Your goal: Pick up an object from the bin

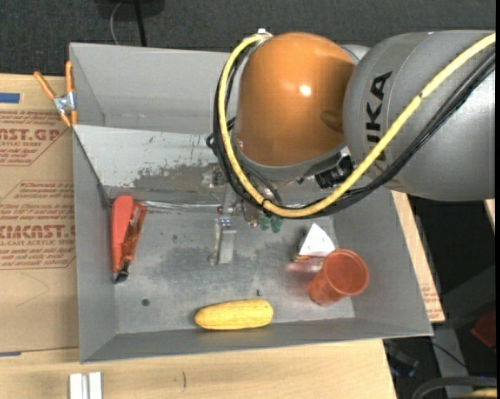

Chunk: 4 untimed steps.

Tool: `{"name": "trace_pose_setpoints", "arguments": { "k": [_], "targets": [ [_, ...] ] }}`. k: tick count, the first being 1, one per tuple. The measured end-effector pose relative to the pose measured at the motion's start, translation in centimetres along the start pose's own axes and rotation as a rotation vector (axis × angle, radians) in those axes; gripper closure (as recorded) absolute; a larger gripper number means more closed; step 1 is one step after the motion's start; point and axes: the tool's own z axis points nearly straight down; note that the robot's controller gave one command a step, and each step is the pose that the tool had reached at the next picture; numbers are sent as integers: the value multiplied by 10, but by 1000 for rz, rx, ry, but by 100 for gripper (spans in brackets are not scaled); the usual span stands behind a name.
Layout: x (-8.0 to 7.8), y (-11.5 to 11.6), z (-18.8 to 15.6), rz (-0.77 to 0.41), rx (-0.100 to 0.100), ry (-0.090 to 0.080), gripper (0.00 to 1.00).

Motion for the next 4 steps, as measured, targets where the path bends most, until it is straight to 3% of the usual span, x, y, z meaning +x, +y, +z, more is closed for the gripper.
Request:
{"name": "trace_pose_setpoints", "arguments": {
  "k": [1,2,3,4],
  "targets": [
    [19,-6,57,-92,4,14,0],
    [33,-28,77,-214,2,18,0],
    [30,-60,97,-268,1,0,0],
    [38,-78,138,-352,1,15,0]
  ]
}}
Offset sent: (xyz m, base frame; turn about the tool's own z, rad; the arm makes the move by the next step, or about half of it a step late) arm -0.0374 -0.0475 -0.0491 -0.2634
